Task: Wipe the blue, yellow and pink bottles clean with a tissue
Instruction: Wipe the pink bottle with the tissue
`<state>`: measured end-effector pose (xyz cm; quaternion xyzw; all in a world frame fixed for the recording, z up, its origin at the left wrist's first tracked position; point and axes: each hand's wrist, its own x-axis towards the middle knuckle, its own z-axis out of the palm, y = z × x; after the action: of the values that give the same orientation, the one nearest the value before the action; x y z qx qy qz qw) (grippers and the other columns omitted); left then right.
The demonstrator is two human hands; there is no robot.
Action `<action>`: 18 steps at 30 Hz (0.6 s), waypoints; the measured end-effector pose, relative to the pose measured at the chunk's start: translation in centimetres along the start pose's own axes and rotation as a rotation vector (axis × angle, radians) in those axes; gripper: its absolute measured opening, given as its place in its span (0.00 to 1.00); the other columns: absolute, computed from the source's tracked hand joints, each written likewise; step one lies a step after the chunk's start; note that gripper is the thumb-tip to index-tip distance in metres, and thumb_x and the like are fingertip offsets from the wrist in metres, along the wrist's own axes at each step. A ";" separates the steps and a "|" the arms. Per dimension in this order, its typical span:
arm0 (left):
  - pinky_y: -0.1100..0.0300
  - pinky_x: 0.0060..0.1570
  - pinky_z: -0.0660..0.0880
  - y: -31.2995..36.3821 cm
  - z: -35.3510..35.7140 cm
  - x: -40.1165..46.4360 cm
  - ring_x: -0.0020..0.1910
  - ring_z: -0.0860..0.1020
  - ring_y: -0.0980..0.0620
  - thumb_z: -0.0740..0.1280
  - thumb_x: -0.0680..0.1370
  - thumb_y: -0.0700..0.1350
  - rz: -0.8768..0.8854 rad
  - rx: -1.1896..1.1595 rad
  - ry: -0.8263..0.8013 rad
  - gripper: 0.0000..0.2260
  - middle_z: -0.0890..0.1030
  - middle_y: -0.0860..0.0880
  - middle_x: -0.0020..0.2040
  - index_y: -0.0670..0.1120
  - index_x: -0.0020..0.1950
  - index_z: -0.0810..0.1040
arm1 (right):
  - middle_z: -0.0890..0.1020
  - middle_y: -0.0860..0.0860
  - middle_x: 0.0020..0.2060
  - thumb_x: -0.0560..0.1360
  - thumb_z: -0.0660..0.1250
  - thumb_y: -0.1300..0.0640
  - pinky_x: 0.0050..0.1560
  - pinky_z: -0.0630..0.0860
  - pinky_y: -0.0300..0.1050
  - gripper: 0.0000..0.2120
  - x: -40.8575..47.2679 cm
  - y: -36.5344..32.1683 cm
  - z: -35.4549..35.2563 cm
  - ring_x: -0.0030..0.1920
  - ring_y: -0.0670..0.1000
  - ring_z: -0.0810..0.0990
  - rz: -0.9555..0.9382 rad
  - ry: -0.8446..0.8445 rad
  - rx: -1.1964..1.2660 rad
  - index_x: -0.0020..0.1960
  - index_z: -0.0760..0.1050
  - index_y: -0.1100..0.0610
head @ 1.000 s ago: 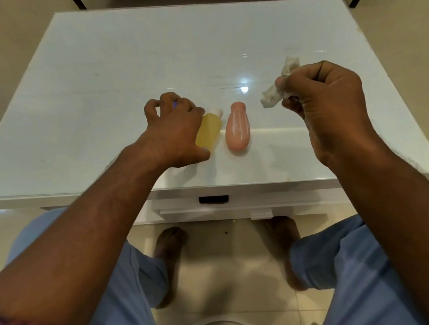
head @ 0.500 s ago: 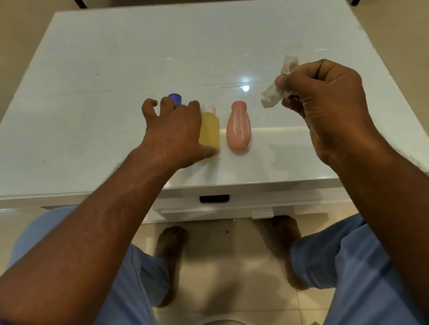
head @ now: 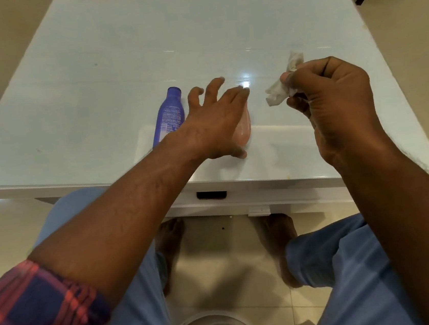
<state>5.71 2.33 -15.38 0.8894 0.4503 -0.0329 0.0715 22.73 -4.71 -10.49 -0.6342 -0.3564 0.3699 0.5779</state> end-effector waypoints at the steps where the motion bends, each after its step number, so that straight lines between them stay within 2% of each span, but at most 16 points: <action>1: 0.36 0.75 0.47 0.1 -0.1 0.2 0.81 0.44 0.42 0.77 0.67 0.65 -0.002 -0.008 -0.014 0.53 0.56 0.49 0.82 0.51 0.81 0.51 | 0.88 0.56 0.48 0.74 0.75 0.61 0.49 0.82 0.41 0.03 0.0 0.0 -0.1 0.50 0.55 0.88 -0.001 -0.001 -0.001 0.44 0.82 0.55; 6: 0.36 0.75 0.47 0.0 -0.2 0.7 0.81 0.48 0.42 0.76 0.66 0.66 -0.011 0.015 -0.029 0.50 0.59 0.48 0.81 0.53 0.80 0.55 | 0.88 0.55 0.47 0.74 0.75 0.61 0.49 0.82 0.41 0.03 0.1 0.0 -0.9 0.47 0.51 0.87 0.004 -0.002 0.001 0.44 0.82 0.55; 9: 0.39 0.75 0.49 0.2 -0.3 0.3 0.80 0.53 0.43 0.76 0.65 0.68 -0.021 -0.021 0.005 0.51 0.61 0.47 0.79 0.52 0.80 0.55 | 0.88 0.50 0.42 0.76 0.74 0.61 0.51 0.85 0.43 0.05 -0.1 -0.1 -1.0 0.46 0.50 0.87 0.012 -0.033 -0.030 0.43 0.82 0.54; 13: 0.48 0.71 0.59 0.6 -1.7 -1.2 0.73 0.64 0.46 0.77 0.61 0.69 -0.023 -0.194 0.134 0.52 0.65 0.48 0.74 0.52 0.78 0.58 | 0.88 0.54 0.42 0.74 0.73 0.62 0.56 0.86 0.52 0.07 -0.3 0.1 -0.9 0.50 0.54 0.88 0.002 -0.109 -0.169 0.39 0.81 0.54; 16: 0.58 0.62 0.68 0.5 -2.7 -2.9 0.70 0.67 0.49 0.79 0.62 0.65 -0.031 -0.387 0.157 0.52 0.64 0.49 0.74 0.51 0.78 0.59 | 0.86 0.53 0.41 0.70 0.73 0.61 0.53 0.87 0.58 0.04 -0.5 0.5 -0.7 0.48 0.55 0.88 -0.067 -0.126 -0.336 0.39 0.80 0.53; 18: 0.58 0.62 0.71 0.2 -2.8 -3.9 0.68 0.69 0.52 0.79 0.61 0.67 -0.021 -0.436 0.195 0.52 0.65 0.51 0.73 0.52 0.78 0.59 | 0.85 0.52 0.41 0.71 0.72 0.62 0.49 0.88 0.57 0.04 -0.9 0.5 -0.5 0.42 0.52 0.88 -0.070 -0.159 -0.367 0.43 0.80 0.55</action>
<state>3.56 -0.41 -12.09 0.8473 0.4606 0.1506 0.2176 22.76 -5.73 -10.90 -0.6849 -0.4842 0.3275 0.4349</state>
